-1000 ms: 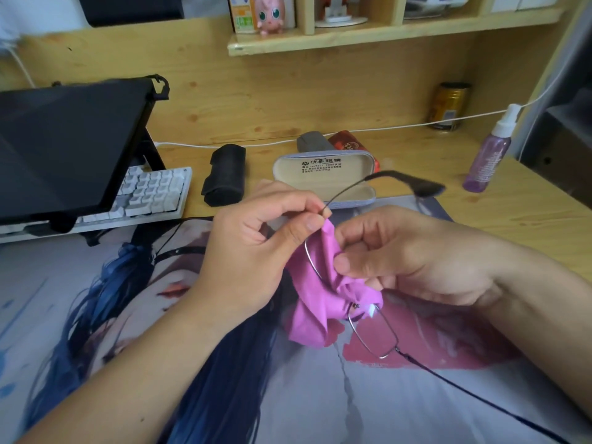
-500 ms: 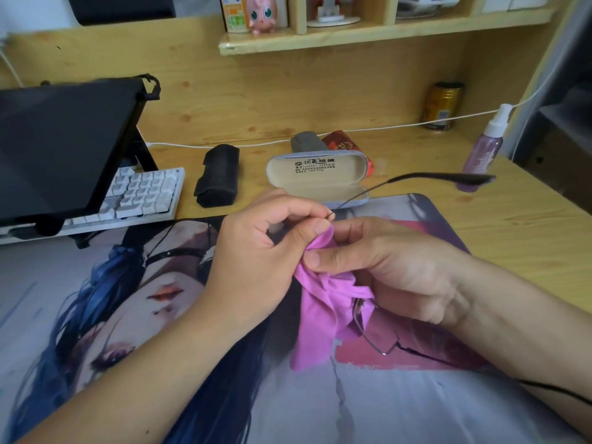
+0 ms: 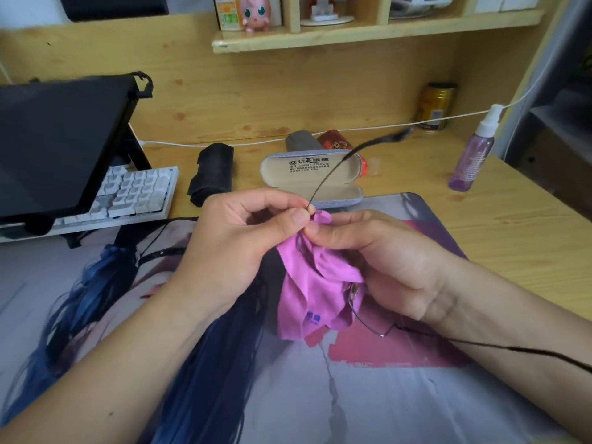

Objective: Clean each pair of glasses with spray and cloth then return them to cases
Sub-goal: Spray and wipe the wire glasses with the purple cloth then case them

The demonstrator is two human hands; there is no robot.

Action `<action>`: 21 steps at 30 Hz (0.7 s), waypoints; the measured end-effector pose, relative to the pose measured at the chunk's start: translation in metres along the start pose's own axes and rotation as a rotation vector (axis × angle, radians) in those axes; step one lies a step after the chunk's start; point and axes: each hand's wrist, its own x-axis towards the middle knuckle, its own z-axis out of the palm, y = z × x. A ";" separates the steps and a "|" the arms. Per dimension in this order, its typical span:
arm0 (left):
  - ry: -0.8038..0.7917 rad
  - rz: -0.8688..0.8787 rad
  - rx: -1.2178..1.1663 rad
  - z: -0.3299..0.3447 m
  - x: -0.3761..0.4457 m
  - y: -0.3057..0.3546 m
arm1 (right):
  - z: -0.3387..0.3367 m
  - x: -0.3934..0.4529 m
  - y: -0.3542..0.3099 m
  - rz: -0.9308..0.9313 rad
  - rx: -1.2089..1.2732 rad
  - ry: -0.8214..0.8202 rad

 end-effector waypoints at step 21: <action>-0.066 0.176 0.084 -0.017 0.002 -0.002 | -0.018 -0.004 -0.012 0.128 -0.324 -0.322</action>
